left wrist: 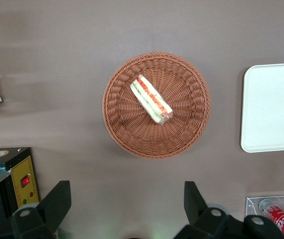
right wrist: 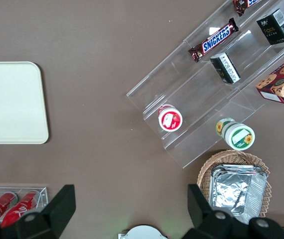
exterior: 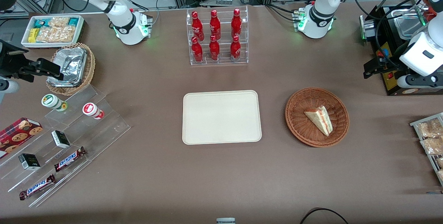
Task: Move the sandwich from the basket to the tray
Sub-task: 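Move the left gripper over the wrapped sandwich in the wicker basket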
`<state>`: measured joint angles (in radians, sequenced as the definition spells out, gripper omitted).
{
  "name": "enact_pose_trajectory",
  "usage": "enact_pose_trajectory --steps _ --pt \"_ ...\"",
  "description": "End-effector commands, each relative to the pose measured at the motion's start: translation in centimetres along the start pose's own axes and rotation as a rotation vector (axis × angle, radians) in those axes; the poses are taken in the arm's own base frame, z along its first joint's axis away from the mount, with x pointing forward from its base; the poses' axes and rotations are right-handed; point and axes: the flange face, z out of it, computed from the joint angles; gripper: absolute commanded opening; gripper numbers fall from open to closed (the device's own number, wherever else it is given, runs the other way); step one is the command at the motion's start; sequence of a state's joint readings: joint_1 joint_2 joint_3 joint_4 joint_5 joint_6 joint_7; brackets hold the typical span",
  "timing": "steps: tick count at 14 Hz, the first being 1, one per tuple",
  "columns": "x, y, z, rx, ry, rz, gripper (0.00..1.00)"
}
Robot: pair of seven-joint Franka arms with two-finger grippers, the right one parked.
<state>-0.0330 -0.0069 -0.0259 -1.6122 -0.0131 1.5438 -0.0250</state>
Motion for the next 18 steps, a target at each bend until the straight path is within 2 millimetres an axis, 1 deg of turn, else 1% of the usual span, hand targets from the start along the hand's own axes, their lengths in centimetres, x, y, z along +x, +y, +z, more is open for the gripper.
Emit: enact_pose_trajectory --steps 1,2,3,4,6,8,9,11,14,15,16,17,18 --pt "-0.3 -0.1 -1.3 0.011 0.029 0.012 1.0" --pt "0.2 -0.1 -1.2 0.022 0.028 0.004 1.0" --pt "0.3 -0.1 -1.6 0.021 0.037 0.002 1.0" --pt "0.4 -0.1 -1.5 0.026 0.036 0.004 1.0" --pt "1.1 -0.1 -0.4 0.029 0.024 0.001 1.0" --pt "2.3 -0.2 1.8 0.03 0.002 -0.04 1.0" --pt "3.1 -0.3 3.0 0.032 -0.003 -0.058 1.0" --pt "4.1 -0.2 6.6 0.041 0.006 -0.136 1.0" --pt "3.7 0.0 11.5 0.015 0.074 -0.339 1.0" --pt "3.7 0.1 13.1 0.006 0.091 -0.433 1.0" --pt "3.8 0.5 14.5 -0.007 0.11 -0.534 1.0" --pt "3.8 1.9 15.9 -0.012 0.108 -0.587 1.0" --pt "4.1 3.7 18.6 -0.002 0.081 -0.603 1.0"
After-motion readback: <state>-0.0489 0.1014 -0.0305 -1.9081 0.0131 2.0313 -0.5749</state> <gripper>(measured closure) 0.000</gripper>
